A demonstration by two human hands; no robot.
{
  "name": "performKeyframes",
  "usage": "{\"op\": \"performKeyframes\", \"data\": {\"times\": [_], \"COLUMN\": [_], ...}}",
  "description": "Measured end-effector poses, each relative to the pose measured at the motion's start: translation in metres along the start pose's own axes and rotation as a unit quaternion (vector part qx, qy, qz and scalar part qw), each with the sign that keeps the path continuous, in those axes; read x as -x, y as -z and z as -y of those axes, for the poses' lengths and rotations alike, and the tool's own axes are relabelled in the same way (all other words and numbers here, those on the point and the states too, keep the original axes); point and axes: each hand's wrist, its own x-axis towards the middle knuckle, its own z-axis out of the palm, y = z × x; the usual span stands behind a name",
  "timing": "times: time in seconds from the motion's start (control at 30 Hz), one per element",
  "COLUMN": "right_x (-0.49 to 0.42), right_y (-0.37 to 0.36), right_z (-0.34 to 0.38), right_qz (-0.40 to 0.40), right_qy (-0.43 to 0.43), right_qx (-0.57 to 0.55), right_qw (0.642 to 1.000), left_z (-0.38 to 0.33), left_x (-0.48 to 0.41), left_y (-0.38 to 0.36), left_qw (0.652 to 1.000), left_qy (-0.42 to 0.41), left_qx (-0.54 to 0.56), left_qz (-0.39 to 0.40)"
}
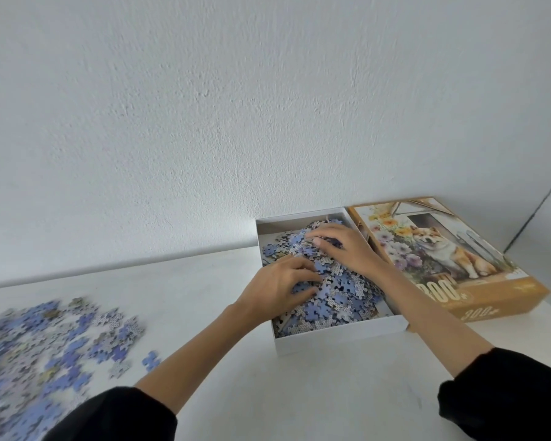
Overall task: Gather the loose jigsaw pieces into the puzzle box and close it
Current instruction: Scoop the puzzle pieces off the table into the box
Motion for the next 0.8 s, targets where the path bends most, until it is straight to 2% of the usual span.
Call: {"op": "performKeyframes", "data": {"times": [0.13, 0.33, 0.4, 0.53, 0.7, 0.8], "right_x": [0.002, 0.001, 0.001, 0.005, 0.006, 0.010], "right_y": [0.007, 0.000, 0.001, 0.005, 0.003, 0.002], "right_z": [0.004, -0.003, 0.000, 0.009, 0.009, 0.017], "right_qz": [-0.088, 0.012, 0.010, -0.065, -0.006, -0.031], "right_qy": [0.010, 0.014, 0.012, 0.058, 0.025, 0.007], "right_qx": [-0.010, 0.064, 0.068, 0.045, 0.079, 0.056], "right_qw": [0.996, 0.998, 0.998, 0.995, 0.997, 0.998], "left_z": [0.002, 0.002, 0.001, -0.005, -0.008, -0.009], "left_x": [0.003, 0.006, 0.006, 0.008, 0.010, 0.015], "left_y": [0.002, 0.001, 0.001, 0.003, 0.005, 0.012], "left_qw": [0.999, 1.000, 1.000, 0.998, 0.999, 0.998], "left_qy": [0.009, -0.010, -0.003, -0.011, -0.028, -0.045], "left_qx": [0.001, 0.013, 0.001, -0.002, -0.009, -0.018], "left_qz": [-0.035, 0.010, -0.008, -0.056, -0.018, -0.035]}}
